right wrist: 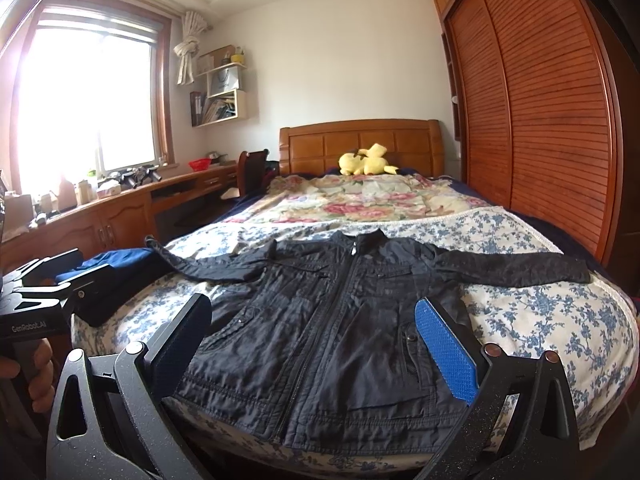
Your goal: Fold large clothes
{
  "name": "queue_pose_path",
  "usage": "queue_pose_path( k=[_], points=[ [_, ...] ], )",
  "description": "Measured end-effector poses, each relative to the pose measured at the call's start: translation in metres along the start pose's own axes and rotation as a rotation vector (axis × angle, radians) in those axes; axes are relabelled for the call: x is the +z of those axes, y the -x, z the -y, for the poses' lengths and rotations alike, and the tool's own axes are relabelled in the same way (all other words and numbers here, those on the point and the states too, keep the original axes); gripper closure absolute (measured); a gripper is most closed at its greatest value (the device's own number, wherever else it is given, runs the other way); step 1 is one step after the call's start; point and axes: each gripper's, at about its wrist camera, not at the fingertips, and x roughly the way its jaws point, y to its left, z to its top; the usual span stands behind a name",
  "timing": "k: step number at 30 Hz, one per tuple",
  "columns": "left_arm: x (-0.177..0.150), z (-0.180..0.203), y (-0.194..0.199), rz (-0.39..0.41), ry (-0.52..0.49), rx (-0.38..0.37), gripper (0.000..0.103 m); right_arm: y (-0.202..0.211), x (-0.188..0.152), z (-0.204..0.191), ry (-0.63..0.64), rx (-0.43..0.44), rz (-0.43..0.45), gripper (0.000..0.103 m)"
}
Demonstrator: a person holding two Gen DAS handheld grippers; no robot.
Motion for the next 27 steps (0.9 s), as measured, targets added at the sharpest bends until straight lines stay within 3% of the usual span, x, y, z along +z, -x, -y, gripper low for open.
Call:
queue_pose_path(
  k=[27],
  points=[
    [0.0036, 0.0033, 0.0065, 0.01, -0.007, -0.001, 0.0, 0.0023, 0.0005, -0.0071, 0.0, 0.001, -0.001, 0.0]
  ],
)
